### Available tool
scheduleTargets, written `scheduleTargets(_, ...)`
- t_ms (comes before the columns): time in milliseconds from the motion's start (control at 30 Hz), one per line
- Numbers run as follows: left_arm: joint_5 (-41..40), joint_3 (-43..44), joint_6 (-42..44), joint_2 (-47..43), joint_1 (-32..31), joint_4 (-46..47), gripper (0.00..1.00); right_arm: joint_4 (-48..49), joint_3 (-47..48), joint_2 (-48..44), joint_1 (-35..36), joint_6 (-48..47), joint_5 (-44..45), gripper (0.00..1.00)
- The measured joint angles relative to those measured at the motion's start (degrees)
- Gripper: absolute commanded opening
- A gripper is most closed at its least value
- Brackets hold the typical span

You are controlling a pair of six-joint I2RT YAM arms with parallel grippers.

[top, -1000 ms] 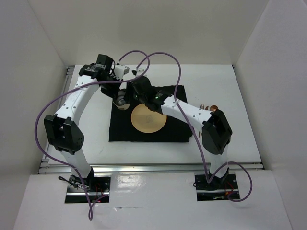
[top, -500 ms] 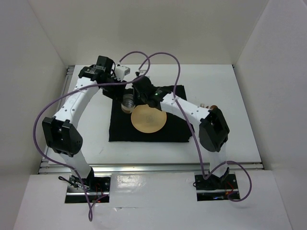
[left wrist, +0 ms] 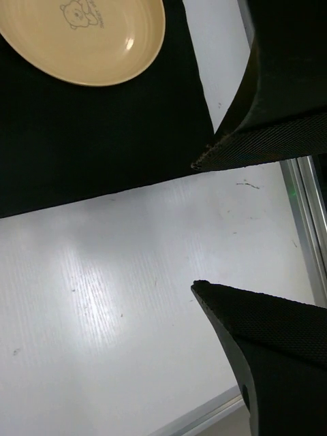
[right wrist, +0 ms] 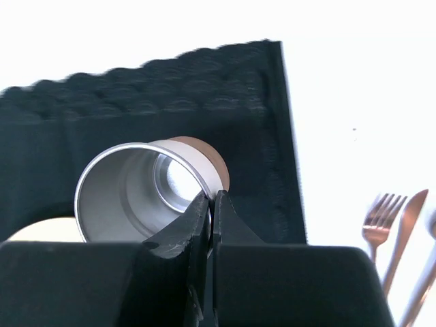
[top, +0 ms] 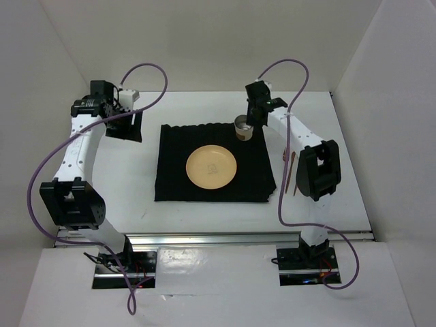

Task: Set the dinner table for one person

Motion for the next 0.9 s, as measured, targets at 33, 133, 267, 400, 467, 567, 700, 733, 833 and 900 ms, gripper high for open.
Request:
scheduleTargets(33, 0.48, -0.76, 0.00, 0.00, 0.79, -0.26, 0.73, -0.28, 0.09, 0.57, -0.85, -0.48, -0.20, 0.00)
scheduleTargets(133, 1.31, -1.75, 0.00, 0.00, 1.46, -0.39, 0.73, -0.81, 0.09, 1.92, -3.02, -1.16, -2.12, 0.00)
scheduleTargets(267, 2.54, -1.90, 0.07, -0.02, 1.60, -0.28, 0.73, -0.74, 0.09, 3.58, -5.16, -1.53, -5.46, 0.00)
scheduleTargets(400, 3.19, -2.29, 0.07, -0.02, 1.60, -0.24, 0.73, -0.59, 0.07, 4.94, -6.01, -1.75, -6.88, 0.00)
scheduleTargets(467, 3.58, -2.38, 0.07, -0.02, 1.60, -0.24, 0.73, -0.55, 0.07, 5.66, -5.97, -1.92, -7.52, 0.00)
scheduleTargets(567, 3.89, -2.38, 0.07, -0.02, 1.60, -0.22, 0.73, 0.98, -1.11, 6.19, -5.95, -1.86, -8.44, 0.00)
scheduleTargets(700, 3.93, -2.38, 0.07, -0.02, 1.60, -0.24, 0.73, 4.28, -2.91, 5.84, -5.88, -1.70, -9.27, 0.32)
scheduleTargets(733, 3.93, -2.38, 0.07, -0.02, 1.60, -0.22, 0.74, 4.74, -3.15, 5.81, -5.88, -1.38, -9.25, 0.46)
scheduleTargets(833, 3.93, -2.38, 0.07, -0.09, 1.60, -0.24, 0.74, 4.85, -3.91, 5.79, -5.88, -1.55, -8.98, 0.68)
scheduleTargets(900, 3.96, -2.38, 0.07, -0.15, 1.60, -0.24, 0.74, 4.83, -4.63, 5.46, -5.86, -1.66, -8.85, 0.75)
